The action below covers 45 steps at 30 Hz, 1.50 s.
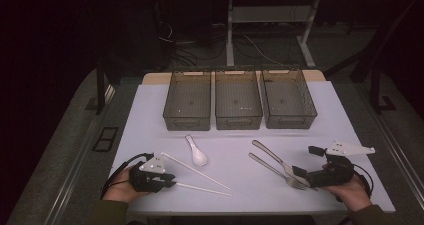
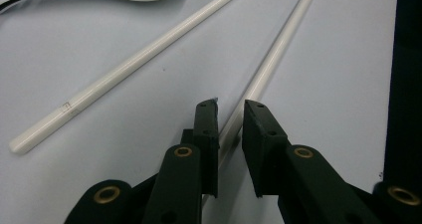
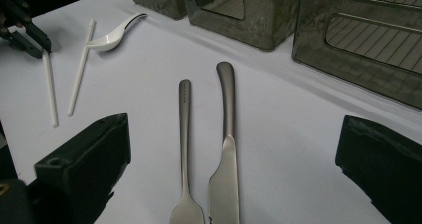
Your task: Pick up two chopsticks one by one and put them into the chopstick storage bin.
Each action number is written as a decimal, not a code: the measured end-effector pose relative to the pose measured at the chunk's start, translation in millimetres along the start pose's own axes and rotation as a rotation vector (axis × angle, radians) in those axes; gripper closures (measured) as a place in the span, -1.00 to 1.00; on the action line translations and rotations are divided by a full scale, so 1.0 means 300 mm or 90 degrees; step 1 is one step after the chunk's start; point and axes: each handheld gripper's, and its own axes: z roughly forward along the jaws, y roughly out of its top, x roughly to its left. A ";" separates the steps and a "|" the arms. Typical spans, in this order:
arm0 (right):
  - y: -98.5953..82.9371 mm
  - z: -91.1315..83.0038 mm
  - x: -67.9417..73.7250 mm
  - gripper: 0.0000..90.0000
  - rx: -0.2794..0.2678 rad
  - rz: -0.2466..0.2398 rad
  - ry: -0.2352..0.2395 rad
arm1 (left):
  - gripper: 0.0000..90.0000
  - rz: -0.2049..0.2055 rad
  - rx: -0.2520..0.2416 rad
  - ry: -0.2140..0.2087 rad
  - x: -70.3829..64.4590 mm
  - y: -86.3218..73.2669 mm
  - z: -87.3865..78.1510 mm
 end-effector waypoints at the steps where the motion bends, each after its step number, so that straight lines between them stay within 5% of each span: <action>1: 0.000 0.001 0.001 -0.98 0.000 0.000 -0.001 | 0.65 0.001 0.001 -0.001 0.002 0.001 0.002; 5: 0.000 0.000 0.001 -0.98 -0.002 0.001 -0.001 | 0.56 0.003 0.004 -0.001 0.009 0.007 -0.001; 9: 0.001 0.001 -0.001 -0.98 -0.004 0.003 0.001 | 0.43 -0.007 -0.043 0.009 0.041 0.042 -0.031; 12: 0.002 0.001 -0.001 -0.98 -0.005 0.004 0.002 | 0.42 -0.001 -0.050 0.020 0.068 0.066 -0.034; 22: 0.002 0.001 -0.004 -0.98 -0.006 0.006 0.003 | 0.39 0.014 -0.006 -0.001 0.165 0.099 0.069; 36: 0.002 0.000 -0.003 -0.98 -0.007 0.006 0.002 | 0.57 0.035 0.007 -0.014 0.138 0.094 0.070; 45: 0.002 -0.001 -0.002 -0.98 -0.006 0.005 0.003 | 0.67 0.043 0.005 0.009 0.095 0.071 0.045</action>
